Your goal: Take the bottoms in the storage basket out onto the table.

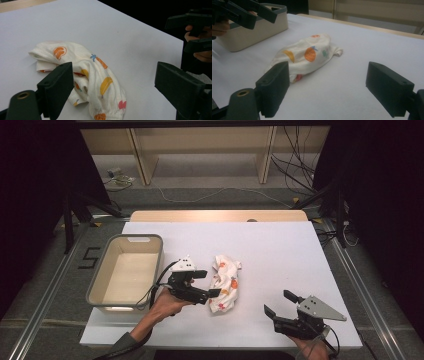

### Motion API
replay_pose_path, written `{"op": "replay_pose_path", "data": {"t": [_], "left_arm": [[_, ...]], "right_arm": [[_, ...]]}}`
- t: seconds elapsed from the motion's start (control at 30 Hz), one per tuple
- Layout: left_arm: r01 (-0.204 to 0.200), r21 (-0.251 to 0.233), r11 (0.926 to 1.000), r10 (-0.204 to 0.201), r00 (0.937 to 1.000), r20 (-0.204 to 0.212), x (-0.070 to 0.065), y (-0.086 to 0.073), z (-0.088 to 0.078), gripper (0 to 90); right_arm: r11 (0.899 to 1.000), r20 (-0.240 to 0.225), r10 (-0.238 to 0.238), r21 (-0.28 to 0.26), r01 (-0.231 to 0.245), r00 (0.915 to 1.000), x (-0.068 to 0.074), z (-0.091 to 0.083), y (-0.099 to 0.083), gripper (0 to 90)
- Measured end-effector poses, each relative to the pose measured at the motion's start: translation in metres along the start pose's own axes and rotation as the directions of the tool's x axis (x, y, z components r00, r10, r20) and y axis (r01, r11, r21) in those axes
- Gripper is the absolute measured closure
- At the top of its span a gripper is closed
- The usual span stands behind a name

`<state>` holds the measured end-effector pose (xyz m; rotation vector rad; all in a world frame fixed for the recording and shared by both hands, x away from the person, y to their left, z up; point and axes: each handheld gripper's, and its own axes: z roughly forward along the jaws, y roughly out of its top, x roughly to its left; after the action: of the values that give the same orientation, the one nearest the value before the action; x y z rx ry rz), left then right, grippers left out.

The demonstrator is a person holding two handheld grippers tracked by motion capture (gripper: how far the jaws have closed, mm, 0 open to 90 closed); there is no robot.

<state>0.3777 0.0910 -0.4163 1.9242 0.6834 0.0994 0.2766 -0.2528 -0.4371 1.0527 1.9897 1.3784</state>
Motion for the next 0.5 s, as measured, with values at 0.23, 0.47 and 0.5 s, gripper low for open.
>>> {"op": "replay_pose_path", "data": {"t": [0.23, 0.47, 0.5], "left_arm": [[-0.005, -0.039, 0.9992, 0.004, 0.9999, -0.01, 0.002, -0.006, -0.008, 15.2], [-0.001, -0.07, 0.9976, 0.0, 0.9999, -0.015, 0.004, -0.013, -0.017, 15.2], [-0.002, -0.071, 0.9975, 0.0, 0.9998, -0.019, 0.004, -0.014, -0.018, 15.2]], "right_arm": [[1.0, -0.004, -0.001, 0.001, 0.001, 1.0, 0.0, 0.0, 0.0, 20.0], [1.0, -0.007, 0.002, 0.003, -0.002, 1.0, 0.001, 0.001, 0.0, 20.0], [1.0, -0.007, 0.001, 0.003, -0.001, 1.0, 0.001, 0.001, 0.0, 20.0]]}}
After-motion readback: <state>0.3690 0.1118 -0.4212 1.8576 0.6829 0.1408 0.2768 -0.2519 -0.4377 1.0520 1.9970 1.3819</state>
